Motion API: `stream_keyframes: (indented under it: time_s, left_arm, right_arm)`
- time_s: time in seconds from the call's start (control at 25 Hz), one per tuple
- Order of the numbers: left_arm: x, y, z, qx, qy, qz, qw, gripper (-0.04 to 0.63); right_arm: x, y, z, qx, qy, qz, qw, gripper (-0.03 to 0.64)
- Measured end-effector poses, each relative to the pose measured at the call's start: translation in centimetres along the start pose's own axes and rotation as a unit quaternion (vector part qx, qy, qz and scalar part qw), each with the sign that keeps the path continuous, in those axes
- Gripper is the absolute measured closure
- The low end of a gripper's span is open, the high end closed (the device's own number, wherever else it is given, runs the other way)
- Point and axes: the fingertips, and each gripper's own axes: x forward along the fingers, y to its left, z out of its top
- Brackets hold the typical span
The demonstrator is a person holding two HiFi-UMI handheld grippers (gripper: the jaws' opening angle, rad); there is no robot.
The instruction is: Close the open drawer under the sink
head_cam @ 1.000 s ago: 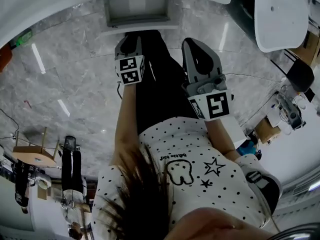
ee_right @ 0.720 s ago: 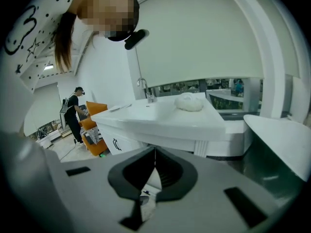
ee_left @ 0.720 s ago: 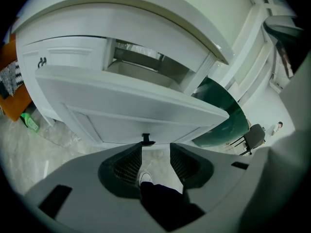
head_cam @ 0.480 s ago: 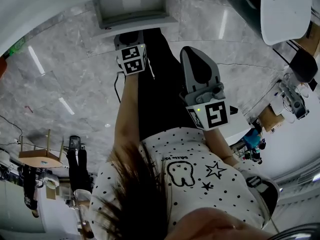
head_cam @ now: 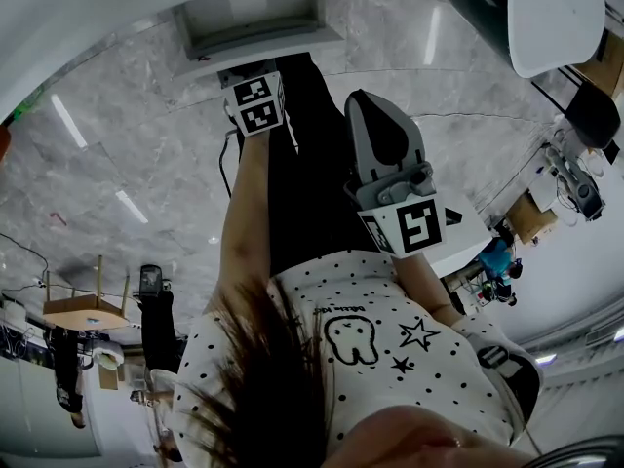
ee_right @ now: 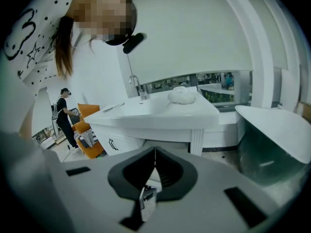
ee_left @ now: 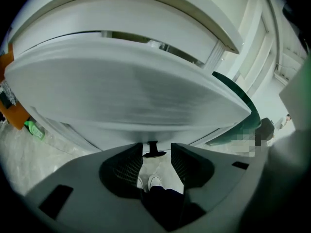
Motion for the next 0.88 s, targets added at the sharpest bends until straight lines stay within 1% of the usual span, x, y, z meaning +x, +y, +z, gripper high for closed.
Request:
stream_keyframes:
  time_s: [0.04, 0.12, 0.2, 0.88]
  left_arm:
    - [0.09, 0.12, -0.08, 0.011, 0.004, 0.003, 0.9999, 0.413]
    - [0.36, 0.32, -0.27, 0.026, 0.018, 0.005, 0.9995, 0.449]
    - [0.41, 0.37, -0.22, 0.022, 0.025, 0.002, 0.9995, 0.449]
    - [0.05, 0.12, 0.13, 0.018, 0.02, -0.01, 0.9996, 0.453]
  right_arm:
    - [0.05, 0.02, 0.01, 0.001, 0.0, -0.001, 1.0, 0.601]
    - [0.15, -0.08, -0.16, 0.003, 0.0, -0.003, 1.0, 0.601]
    - [0.21, -0.16, -0.37, 0.006, 0.002, -0.005, 1.0, 0.601]
    - [-0.12, 0.27, -0.83, 0.02, 0.001, 0.0, 1.0, 0.601]
